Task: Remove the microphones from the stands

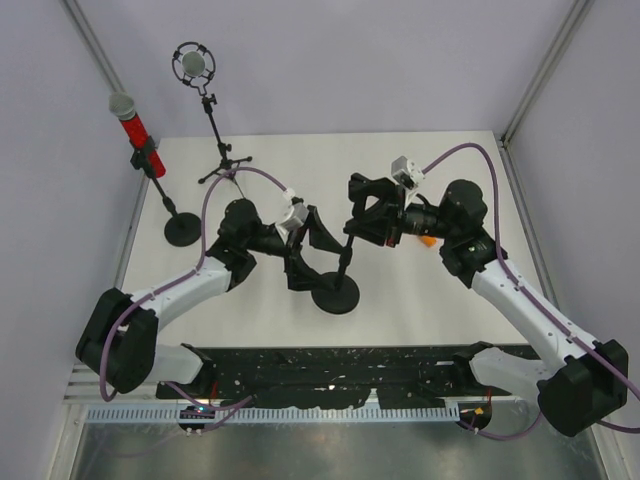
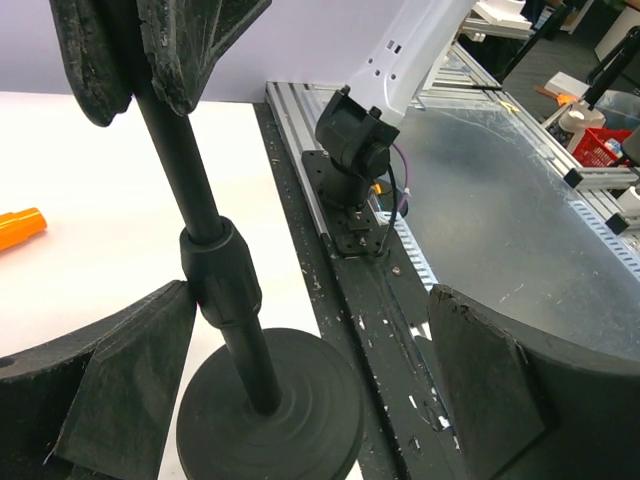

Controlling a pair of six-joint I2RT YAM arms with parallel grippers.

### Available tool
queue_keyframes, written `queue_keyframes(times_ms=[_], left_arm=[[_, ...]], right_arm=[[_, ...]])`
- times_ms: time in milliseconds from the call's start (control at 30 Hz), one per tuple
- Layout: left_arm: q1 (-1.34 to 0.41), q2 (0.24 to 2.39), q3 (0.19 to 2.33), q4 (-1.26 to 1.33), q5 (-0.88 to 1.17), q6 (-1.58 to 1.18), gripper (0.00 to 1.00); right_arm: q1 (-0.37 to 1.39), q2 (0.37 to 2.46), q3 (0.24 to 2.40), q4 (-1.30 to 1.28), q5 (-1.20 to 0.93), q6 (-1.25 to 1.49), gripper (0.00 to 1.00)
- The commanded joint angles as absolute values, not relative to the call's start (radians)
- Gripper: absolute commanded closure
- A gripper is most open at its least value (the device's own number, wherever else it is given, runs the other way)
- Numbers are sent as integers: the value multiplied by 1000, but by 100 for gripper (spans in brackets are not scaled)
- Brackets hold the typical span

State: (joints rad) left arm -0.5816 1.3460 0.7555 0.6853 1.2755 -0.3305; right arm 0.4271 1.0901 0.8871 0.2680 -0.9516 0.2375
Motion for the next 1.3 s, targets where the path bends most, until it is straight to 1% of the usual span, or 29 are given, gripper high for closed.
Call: queue_keyframes(times_ms=[0,167,267,333,467,567,700,767,867,1067,1267], left_arm=[[-575,1281,762,764,1393,-357,0],[-571,1273,761,765,1394,-362,0],[-571,1278,753,765,1361,-353,1],[-569,1282,753,709,1290,-310,0],[-571,1301,781,516,1154,-146,0],[-574,1308,775,506,1097,-124,0],[-589,1328,788,515,1127,-159,0],[-609,1339,795,531,1153,-184,0],[-636,1358,802,561,1204,-224,0],[-678,1390,811,603,1258,-278,0],[-680,1385,796,687,1292,-336,0]], right_arm=[[383,1068,890,308,-828,140,94],[377,1068,888,307,-827,138,94],[377,1068,890,308,-860,143,95],[377,1074,893,319,-911,159,94],[396,1078,894,347,-1032,201,94],[434,1081,903,342,-1095,204,94],[471,1103,907,379,-1103,245,95],[480,1126,905,489,-1103,320,95],[489,1158,910,552,-1080,394,94],[500,1163,900,557,-1029,382,95],[497,1146,910,419,-971,256,95]])
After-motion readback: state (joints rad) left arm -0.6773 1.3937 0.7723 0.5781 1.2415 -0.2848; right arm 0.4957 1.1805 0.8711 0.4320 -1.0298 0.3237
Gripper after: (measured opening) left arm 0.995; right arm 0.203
